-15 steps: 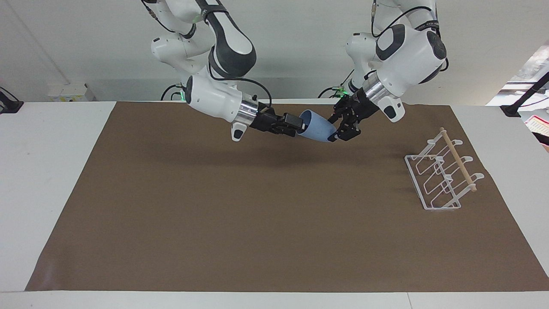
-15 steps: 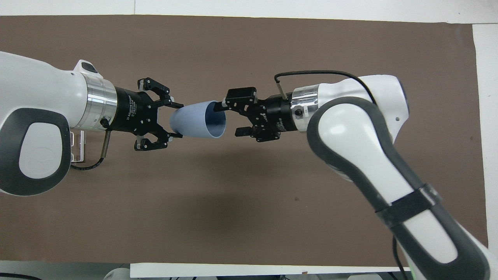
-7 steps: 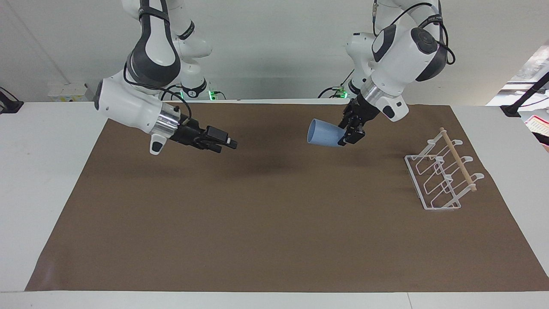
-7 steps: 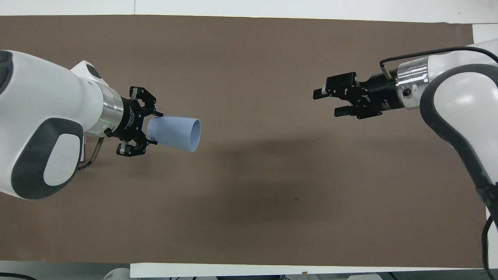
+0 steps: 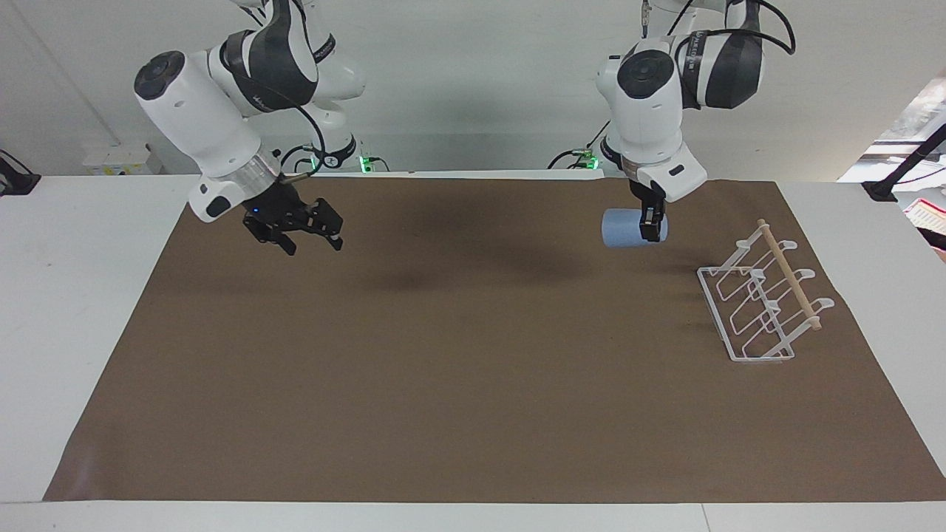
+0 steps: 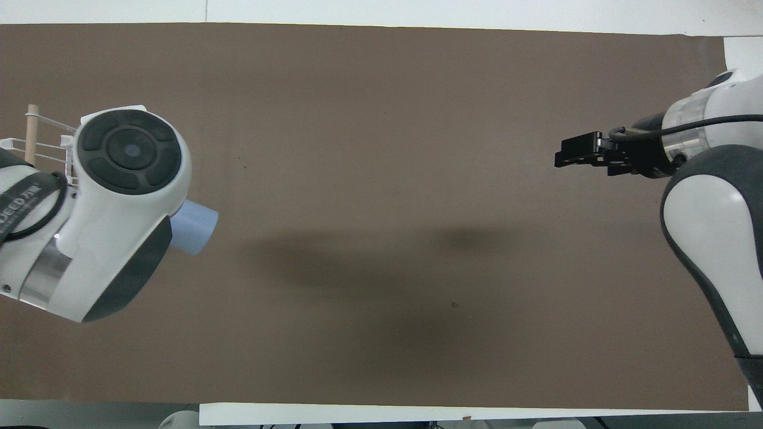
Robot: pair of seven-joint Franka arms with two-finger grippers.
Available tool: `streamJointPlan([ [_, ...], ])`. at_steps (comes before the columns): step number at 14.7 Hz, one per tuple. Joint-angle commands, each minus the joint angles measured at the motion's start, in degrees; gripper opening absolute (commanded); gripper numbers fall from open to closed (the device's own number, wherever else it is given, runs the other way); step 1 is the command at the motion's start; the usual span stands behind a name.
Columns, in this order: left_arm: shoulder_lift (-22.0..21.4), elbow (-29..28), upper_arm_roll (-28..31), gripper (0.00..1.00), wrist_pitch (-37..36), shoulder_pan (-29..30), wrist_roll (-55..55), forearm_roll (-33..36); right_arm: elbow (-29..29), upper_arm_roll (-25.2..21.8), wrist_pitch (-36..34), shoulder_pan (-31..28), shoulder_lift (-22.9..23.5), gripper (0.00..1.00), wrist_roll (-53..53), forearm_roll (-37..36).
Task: Hang cup on cup holder
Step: 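Carry the cup with the left gripper over the wire rack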
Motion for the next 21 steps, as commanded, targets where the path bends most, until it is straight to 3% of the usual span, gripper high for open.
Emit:
streamJointPlan([
  [1,1.72,1.41,0.29,0.00,-4.20,-3.28,-1.81,14.13,6.53,0.58,-8.83,-2.07,-1.12,0.99,-0.35,-6.23],
  [5,3.74,0.70,0.29,0.00,-7.63,-2.59,-4.89,32.32,13.85,0.59,-18.15,-3.40,-1.03,0.99,-0.44,-12.92],
  [8,6.81,1.32,0.38,0.00,-7.03,-0.48,-5.85,40.69,15.09,0.50,-23.71,-4.62,-1.47,0.99,-0.70,-13.81],
  [13,14.10,2.37,0.55,0.00,-5.53,2.59,-12.54,46.25,13.95,0.67,-23.80,-5.50,-1.74,0.99,-4.04,-12.93],
  [16,20.15,3.25,0.64,0.00,-4.91,4.00,-17.53,47.47,18.23,0.59,-28.35,-5.85,1.50,0.99,-6.58,-13.72],
  [18,21.67,3.51,0.55,0.00,-4.82,4.44,-20.01,48.54,21.15,0.85,-29.87,-5.51,3.54,0.99,-7.29,-14.68],
  [21,22.81,4.39,0.55,0.00,-4.21,4.62,-20.27,48.63,20.46,0.85,-29.52,-5.50,3.19,0.99,-8.61,-14.78],
])
